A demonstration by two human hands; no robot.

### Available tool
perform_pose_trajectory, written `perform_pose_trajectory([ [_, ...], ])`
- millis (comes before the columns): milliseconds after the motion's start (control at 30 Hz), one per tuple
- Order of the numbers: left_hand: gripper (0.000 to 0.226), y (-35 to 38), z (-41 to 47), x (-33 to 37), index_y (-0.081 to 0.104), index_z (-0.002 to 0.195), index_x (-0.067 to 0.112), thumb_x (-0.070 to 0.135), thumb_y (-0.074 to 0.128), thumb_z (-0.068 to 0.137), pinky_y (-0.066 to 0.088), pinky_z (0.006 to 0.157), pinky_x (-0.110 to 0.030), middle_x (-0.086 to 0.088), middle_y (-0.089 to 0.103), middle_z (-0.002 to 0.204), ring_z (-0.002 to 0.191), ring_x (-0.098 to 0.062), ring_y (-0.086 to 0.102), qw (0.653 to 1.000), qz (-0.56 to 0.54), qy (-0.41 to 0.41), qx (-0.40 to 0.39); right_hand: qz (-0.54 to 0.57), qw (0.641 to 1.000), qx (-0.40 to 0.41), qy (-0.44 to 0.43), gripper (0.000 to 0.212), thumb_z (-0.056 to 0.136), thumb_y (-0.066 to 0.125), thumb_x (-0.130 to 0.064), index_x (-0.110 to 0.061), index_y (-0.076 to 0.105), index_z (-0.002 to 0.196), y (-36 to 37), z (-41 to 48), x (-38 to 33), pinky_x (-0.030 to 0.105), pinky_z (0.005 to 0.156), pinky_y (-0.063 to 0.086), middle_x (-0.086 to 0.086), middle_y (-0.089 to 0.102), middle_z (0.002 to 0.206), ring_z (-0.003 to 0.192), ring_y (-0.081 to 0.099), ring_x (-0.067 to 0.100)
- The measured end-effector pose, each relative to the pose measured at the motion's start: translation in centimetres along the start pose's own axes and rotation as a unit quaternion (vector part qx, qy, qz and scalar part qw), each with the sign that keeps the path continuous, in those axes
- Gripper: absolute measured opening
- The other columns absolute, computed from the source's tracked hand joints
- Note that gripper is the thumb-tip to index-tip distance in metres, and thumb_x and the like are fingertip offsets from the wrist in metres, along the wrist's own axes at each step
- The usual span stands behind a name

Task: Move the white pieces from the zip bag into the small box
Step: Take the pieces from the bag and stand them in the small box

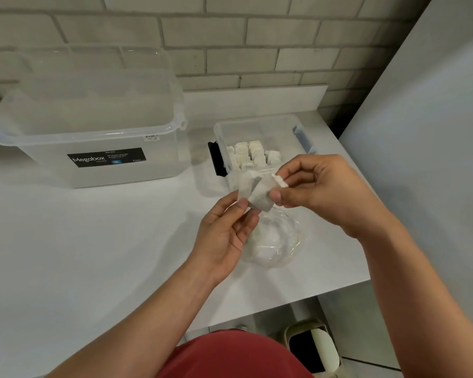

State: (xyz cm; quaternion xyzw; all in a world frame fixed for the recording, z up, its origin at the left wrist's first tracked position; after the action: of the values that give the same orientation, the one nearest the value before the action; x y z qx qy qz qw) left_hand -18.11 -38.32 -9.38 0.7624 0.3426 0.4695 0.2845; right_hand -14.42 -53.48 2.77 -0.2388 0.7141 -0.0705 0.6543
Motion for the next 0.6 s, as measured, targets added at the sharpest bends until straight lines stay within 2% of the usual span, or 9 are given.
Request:
perform_pose_trajectory([
  [67,0.028,0.1,0.2,0.3,0.067,0.120,0.004,0.004,0.064,0.093,0.061,0.075,-0.026,-0.013,0.075,0.113,0.095,-0.023,0.075,1.000,0.029,0.010,-0.008,-0.045,0.999,-0.011,0.009,0.021,0.075,0.090,-0.008,-0.017,0.077,0.088,0.3,0.2,-0.2,0.026,0.074,0.063,0.000,0.078,0.085,0.072,0.077,0.020],
  [167,0.018,0.6,0.4,1.3,0.069,0.110,0.006,0.000,0.061,0.095,0.061,0.076,-0.026,-0.010,0.076,0.102,0.091,-0.021,0.074,0.997,0.066,0.037,-0.012,-0.081,0.997,0.010,0.012,0.022,0.072,0.092,-0.012,-0.022,0.077,0.085,-0.2,0.4,-0.4,0.013,0.063,0.053,-0.004,0.077,0.086,0.071,0.076,0.019],
  [300,0.022,1.4,1.1,3.2,0.071,0.114,0.006,-0.002,0.059,0.097,0.060,0.082,-0.024,-0.009,0.077,0.105,0.093,-0.018,0.075,0.995,0.054,0.078,-0.025,-0.062,0.998,0.016,0.011,0.025,0.069,0.094,-0.009,-0.017,0.076,0.084,-0.7,0.6,-0.7,0.020,0.064,0.056,0.002,0.077,0.084,0.069,0.077,0.023],
  [433,0.026,1.6,1.4,3.6,0.069,0.120,0.003,-0.004,0.055,0.099,0.059,0.080,-0.023,-0.010,0.076,0.109,0.097,-0.021,0.074,0.992,0.088,0.087,-0.038,-0.027,1.000,0.015,-0.005,0.026,0.068,0.094,-0.005,-0.011,0.075,0.084,-0.9,0.9,-1.5,0.022,0.064,0.059,0.012,0.076,0.083,0.065,0.075,0.019],
  [533,0.027,2.1,1.3,3.3,0.073,0.114,0.006,-0.004,0.052,0.100,0.060,0.084,-0.027,-0.012,0.077,0.112,0.103,-0.024,0.074,0.988,0.120,0.079,-0.064,-0.027,0.999,0.021,-0.016,0.026,0.069,0.093,-0.003,-0.007,0.074,0.086,-1.0,1.5,-1.9,0.025,0.067,0.063,0.017,0.074,0.083,0.063,0.073,0.017],
  [600,0.030,2.6,1.2,3.2,0.075,0.109,0.007,-0.006,0.049,0.101,0.060,0.085,-0.029,-0.015,0.076,0.112,0.104,-0.027,0.074,0.985,0.136,0.073,-0.081,-0.027,0.999,0.034,-0.024,0.026,0.069,0.093,-0.003,-0.006,0.073,0.085,-1.2,1.9,-2.1,0.032,0.070,0.066,0.018,0.072,0.082,0.065,0.073,0.023],
])
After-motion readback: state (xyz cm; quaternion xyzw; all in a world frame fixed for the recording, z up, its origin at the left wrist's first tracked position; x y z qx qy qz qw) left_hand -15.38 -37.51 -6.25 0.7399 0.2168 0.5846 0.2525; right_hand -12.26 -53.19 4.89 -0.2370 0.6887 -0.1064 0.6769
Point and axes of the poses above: each hand's wrist, its own z-axis towards the middle knuckle, its own y-axis out of the palm, x = y × z, the point moved 7 cm from there along z, towards the middle knuckle
